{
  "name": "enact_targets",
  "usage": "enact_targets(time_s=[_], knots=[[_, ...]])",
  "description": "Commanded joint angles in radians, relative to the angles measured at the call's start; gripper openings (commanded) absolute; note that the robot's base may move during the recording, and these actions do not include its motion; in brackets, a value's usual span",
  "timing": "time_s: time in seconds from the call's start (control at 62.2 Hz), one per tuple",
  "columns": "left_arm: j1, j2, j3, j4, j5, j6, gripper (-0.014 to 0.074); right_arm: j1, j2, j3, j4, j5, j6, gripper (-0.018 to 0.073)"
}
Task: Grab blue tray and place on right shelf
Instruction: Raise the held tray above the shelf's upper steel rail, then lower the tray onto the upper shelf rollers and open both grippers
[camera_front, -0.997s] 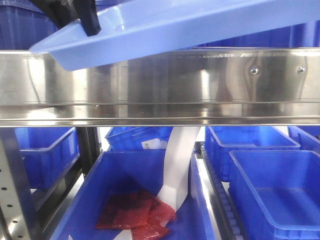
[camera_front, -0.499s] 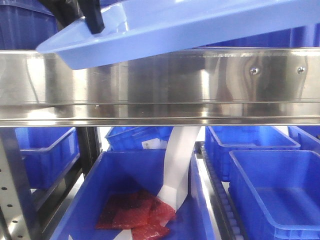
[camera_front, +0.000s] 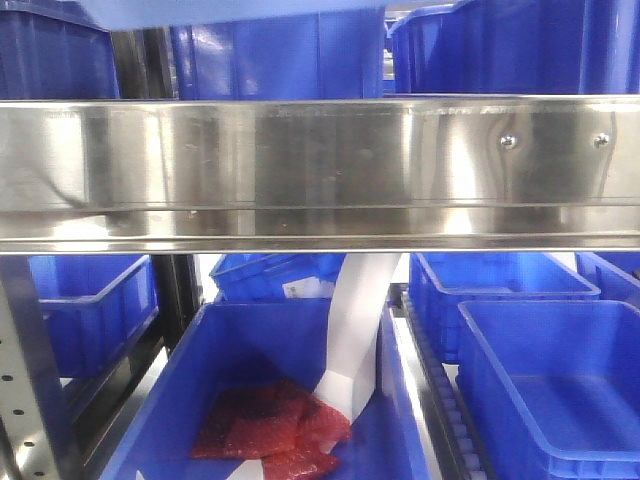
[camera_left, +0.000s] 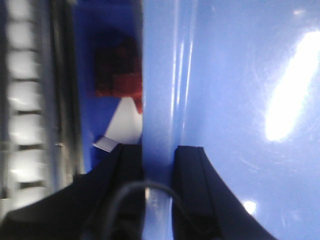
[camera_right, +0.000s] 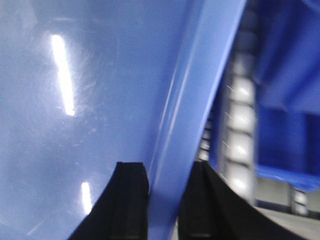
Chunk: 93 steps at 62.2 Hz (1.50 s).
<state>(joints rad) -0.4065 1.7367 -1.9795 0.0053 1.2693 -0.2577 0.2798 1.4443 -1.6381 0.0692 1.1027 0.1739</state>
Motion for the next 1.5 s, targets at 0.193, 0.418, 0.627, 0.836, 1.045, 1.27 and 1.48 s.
enact_targets(time_s=[0.193,0.418,0.627,0.836,1.045,1.27,1.48], knots=[[0.152,-0.03,-0.036,0.036,0.004,0.03,-0.0048,0.002,0.221,-0.292,0.188,-0.083,-0.045,0.0058],[0.205,0.041,-0.036,-0.063,-0.04,0.08,-0.0048,0.025,0.373,-0.333,0.203,-0.094,-0.09,0.0058],[0.207,0.121,-0.036,-0.052,-0.042,0.088,-0.0048,0.027,0.443,-0.333,0.2,-0.127,-0.09,0.0058],[0.207,0.149,-0.038,-0.052,-0.046,0.122,0.0012,0.027,0.458,-0.333,0.2,-0.14,-0.091,0.0176],[0.207,0.149,-0.038,-0.052,-0.056,0.137,0.0409,0.027,0.458,-0.333,0.197,-0.142,-0.119,0.063],[0.207,0.147,-0.038,-0.052,-0.04,0.139,0.0576,0.027,0.448,-0.333,0.149,-0.126,-0.119,0.0632],[0.207,0.091,-0.038,-0.052,-0.012,0.139,0.054,0.027,0.373,-0.329,0.116,-0.107,-0.124,0.0616]])
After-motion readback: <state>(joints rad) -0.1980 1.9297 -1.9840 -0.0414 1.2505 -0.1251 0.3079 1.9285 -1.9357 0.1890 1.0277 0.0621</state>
